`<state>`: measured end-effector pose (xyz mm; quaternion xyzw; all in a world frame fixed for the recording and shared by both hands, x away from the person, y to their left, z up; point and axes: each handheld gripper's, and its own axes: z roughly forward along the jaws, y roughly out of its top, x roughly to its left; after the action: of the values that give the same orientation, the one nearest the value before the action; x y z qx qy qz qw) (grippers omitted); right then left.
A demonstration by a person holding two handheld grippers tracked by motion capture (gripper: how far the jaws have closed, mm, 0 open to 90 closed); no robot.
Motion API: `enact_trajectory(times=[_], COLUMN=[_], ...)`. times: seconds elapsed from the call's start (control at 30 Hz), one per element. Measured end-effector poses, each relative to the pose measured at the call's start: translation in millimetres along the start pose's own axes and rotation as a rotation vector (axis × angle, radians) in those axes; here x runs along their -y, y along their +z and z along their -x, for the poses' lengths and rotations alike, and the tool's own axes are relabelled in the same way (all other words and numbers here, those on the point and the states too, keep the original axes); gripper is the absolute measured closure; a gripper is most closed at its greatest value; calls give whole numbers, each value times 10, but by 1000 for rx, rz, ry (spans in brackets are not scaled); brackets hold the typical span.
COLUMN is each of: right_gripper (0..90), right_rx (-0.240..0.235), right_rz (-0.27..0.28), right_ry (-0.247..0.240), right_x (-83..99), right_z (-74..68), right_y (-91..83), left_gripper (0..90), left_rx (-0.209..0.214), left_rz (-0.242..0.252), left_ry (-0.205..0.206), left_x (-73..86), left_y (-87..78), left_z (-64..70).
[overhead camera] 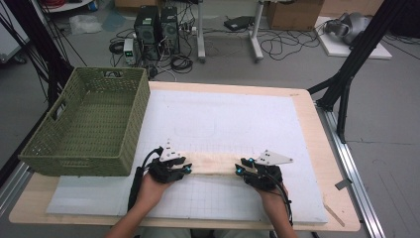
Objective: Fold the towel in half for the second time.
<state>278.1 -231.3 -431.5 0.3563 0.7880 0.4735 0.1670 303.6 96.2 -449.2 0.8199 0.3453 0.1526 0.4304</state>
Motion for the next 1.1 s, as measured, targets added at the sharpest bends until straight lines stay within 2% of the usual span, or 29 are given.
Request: enact_trajectory(times=[0.1, 0.23, 0.3, 0.37, 0.43, 0.47, 0.53, 0.6, 0.63, 0.77, 0.87, 1.1], right_gripper=[588, 600, 600, 607, 634, 650, 660, 655, 645, 627, 620, 610], right_rx=[-99, -124, -156, -159, -110, -70, -26, -5, -14, -63, -82, -94], right_rz=[72, 115, 138, 138, 101, 50, -10, -57, -65, -44, -13, 59], right_ry=[64, 89, 111, 110, 68, 31, -23, -67, -71, -96, -129, -120], right_x=[-13, -23, -28, -37, -43, -44, -14, 19, 32, 12, -14, -52], right_z=[36, 74, 93, 101, 87, 62, 25, -4, -15, -67, -81, -55], right_y=[-27, -60, -80, -93, -82, -61, -4, 51, 69, 62, 3, -186], left_gripper=[628, 628, 629, 629, 630, 631, 632, 640, 646, 720, 752, 776], left_rx=[-1, 0, 0, 0, 2, 1, -1, -2, 1, 11, 9, 9], left_rz=[2, 2, 2, 3, 3, 3, 8, 21, 24, 19, 17, 13], left_ry=[-3, -3, -3, -3, -2, 0, 1, 1, 2, 11, 8, 12], left_x=[1, 1, 1, 1, 0, 0, 1, 5, 7, 8, 8, 7], left_y=[2, 2, 3, 3, 1, 1, -7, -16, -21, -16, -12, -9], left_z=[0, 0, 0, 0, 3, 5, 6, 9, 6, 6, 5, 11])
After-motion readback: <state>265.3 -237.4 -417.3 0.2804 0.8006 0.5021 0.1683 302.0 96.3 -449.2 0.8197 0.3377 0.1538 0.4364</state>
